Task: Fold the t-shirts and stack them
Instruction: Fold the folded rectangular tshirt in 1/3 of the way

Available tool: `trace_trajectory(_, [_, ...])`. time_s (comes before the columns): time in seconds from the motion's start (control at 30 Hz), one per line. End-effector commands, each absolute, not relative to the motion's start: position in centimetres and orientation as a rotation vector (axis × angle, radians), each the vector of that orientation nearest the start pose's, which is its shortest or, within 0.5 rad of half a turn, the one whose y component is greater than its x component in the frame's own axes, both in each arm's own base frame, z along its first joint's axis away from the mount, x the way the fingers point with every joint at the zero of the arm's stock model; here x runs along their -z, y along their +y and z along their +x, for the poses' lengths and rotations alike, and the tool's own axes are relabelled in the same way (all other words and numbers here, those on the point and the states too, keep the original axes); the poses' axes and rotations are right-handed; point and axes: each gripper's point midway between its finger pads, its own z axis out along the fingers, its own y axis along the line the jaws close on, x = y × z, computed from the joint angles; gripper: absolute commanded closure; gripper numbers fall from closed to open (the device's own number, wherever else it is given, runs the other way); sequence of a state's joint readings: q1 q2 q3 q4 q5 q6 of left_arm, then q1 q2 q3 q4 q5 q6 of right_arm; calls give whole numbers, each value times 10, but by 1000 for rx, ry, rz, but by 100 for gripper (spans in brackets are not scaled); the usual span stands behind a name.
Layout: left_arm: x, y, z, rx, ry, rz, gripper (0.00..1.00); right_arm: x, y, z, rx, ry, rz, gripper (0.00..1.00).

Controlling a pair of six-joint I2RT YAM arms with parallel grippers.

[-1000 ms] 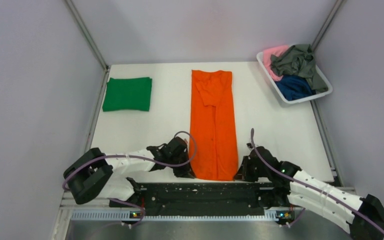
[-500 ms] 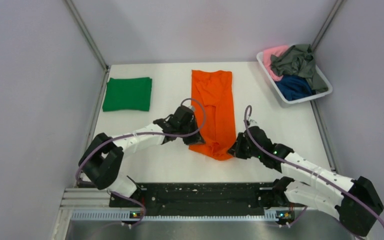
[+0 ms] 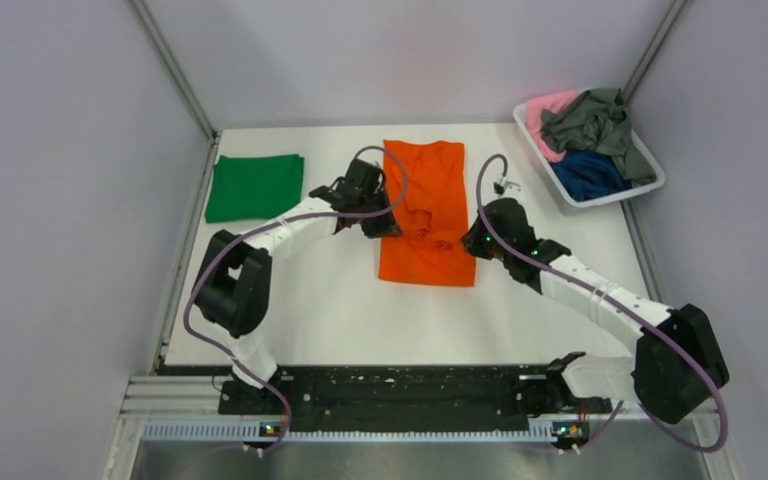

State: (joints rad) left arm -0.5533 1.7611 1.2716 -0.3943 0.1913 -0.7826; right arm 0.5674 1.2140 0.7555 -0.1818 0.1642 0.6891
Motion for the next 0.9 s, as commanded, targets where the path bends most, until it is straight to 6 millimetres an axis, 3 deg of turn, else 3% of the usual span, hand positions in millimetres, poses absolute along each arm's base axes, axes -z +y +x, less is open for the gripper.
trace_trajectory(0.0, [-113,-279,371,724,2577,-164,100,-154,179,341,-470,2135,250,100])
trace_trajectory(0.2, [-102,-276,391,661,2608,-162,100,-154,178,367,-499,2120,243,100])
trace_trajectory(0.4, [-104,-271,412,645,2583,-154,100,-145,180,388,-497,2139,201,100])
trace_trajectory(0.77, [-82,-264,434,652,2626,-170,100,-112,186,419,-537,2207,169,100])
trace_trajectory(0.87, [-77,-269,438,676,2636,-148,94,-106,182,424,-521,2216,187,100])
